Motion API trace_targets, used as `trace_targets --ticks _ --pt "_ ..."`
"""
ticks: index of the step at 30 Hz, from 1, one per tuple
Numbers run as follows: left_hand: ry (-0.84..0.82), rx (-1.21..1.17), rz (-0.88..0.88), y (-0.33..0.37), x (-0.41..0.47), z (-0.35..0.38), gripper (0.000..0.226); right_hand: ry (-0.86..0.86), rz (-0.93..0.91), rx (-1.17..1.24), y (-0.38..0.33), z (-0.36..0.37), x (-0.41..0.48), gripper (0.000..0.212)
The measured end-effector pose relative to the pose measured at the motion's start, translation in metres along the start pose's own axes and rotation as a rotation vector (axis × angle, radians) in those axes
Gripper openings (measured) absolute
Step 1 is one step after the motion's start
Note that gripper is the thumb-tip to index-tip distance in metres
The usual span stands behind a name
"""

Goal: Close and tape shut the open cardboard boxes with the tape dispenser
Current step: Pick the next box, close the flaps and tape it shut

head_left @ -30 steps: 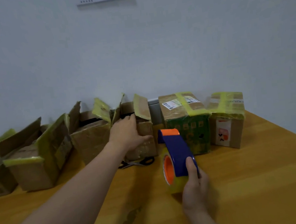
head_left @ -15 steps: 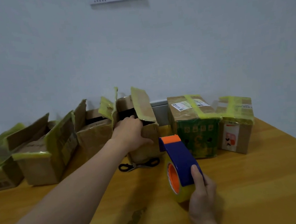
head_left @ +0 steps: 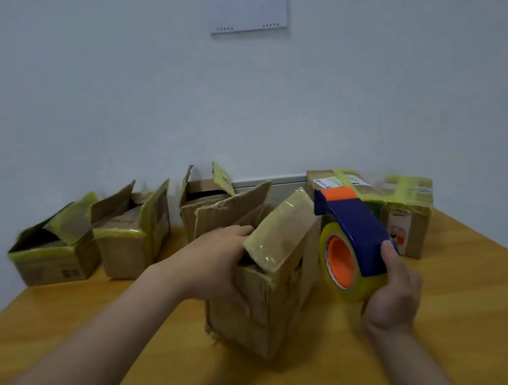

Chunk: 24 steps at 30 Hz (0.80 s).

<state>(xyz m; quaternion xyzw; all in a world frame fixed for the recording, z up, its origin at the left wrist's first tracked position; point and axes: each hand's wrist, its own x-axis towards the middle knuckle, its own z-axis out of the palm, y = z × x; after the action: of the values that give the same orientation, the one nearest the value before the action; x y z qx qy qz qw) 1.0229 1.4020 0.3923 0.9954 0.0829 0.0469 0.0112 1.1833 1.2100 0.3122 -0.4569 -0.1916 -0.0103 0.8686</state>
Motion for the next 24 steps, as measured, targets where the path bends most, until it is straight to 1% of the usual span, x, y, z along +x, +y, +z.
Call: trace_targets --ticks 1,3,5,6,7,10,11,13,15,16,18,21,24 --pt "-0.002 0.006 0.016 -0.001 -0.012 0.0 0.095 -0.087 -0.034 -0.005 -0.005 0.0 -0.002 0.056" --pt "0.005 -0.002 0.033 -0.004 -0.036 0.0 0.097 -0.185 -0.053 0.028 -0.018 0.006 -0.005 0.055" --pt "0.006 -0.075 0.02 -0.009 -0.059 -0.002 0.103 -0.259 -0.036 0.068 -0.028 0.011 -0.007 0.037" --pt "0.001 -0.136 0.006 -0.011 -0.069 -0.004 0.103 -0.27 -0.014 0.079 -0.035 0.015 -0.009 0.03" --pt "0.0 -0.209 -0.01 -0.013 -0.078 -0.007 0.097 -0.283 0.001 0.088 -0.038 0.019 -0.009 0.029" --pt "0.021 -0.443 -0.097 -0.018 -0.096 -0.01 0.062 -0.334 -0.01 0.092 -0.053 0.036 -0.015 0.033" --pt "0.031 -0.489 -0.134 -0.017 -0.098 -0.009 0.055 -0.346 -0.014 0.1 -0.056 0.041 -0.016 0.036" --pt "0.049 -0.443 -0.215 -0.016 -0.098 -0.003 0.057 -0.368 -0.018 0.108 -0.062 0.051 -0.018 0.04" --pt "0.07 -0.302 -0.273 -0.018 -0.094 0.004 0.064 -0.387 -0.011 0.095 -0.064 0.058 -0.019 0.035" --pt "0.067 -0.276 -0.283 -0.019 -0.091 0.007 0.061 -0.395 -0.009 0.092 -0.066 0.061 -0.02 0.035" --pt "0.037 -0.35 -0.283 -0.023 -0.089 0.008 0.05 -0.416 -0.005 0.08 -0.068 0.064 -0.02 0.034" --pt "-0.012 -0.561 -0.267 -0.03 -0.092 -0.002 0.026 -0.431 0.002 0.094 -0.069 0.064 -0.018 0.034" --pt "0.013 -0.7 -0.265 -0.039 -0.099 -0.012 0.021 -0.442 0.034 0.083 -0.071 0.061 -0.014 0.033"
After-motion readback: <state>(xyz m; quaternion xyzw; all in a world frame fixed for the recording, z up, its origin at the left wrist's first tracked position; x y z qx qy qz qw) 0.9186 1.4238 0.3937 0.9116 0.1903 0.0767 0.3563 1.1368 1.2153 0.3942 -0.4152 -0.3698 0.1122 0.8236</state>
